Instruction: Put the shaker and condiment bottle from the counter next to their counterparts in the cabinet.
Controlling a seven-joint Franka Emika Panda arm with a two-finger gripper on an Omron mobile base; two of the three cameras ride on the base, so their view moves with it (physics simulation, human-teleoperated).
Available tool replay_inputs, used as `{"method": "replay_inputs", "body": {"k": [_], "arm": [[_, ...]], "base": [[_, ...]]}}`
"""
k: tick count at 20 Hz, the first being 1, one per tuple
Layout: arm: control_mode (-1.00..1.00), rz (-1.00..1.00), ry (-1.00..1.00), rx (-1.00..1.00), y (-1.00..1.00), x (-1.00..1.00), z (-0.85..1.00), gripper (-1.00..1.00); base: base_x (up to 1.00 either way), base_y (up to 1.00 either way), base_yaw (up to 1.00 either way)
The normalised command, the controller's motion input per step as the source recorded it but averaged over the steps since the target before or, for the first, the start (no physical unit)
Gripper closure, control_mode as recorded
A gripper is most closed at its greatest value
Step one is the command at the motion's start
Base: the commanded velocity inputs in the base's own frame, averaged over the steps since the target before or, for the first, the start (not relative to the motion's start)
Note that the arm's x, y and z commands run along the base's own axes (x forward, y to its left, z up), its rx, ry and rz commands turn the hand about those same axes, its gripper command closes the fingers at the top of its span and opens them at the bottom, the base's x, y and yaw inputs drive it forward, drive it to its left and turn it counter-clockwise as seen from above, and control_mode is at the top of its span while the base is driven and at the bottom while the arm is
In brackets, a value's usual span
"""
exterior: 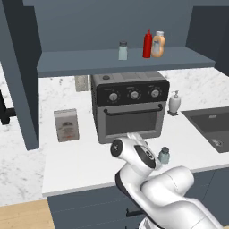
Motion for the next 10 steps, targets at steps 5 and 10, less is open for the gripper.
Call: {"method": "replay_inputs", "body": {"k": [5, 10], "arm": [[-1.0, 0.0, 0.0, 0.0, -0.19, 0.29, -0.27, -1.0], [-1.0, 0.0, 0.0, 0.0, -0.24, 0.13, -0.39, -1.0]], "base": [[0.0, 0.0, 0.0], [0.0, 0.0, 0.0]]}}
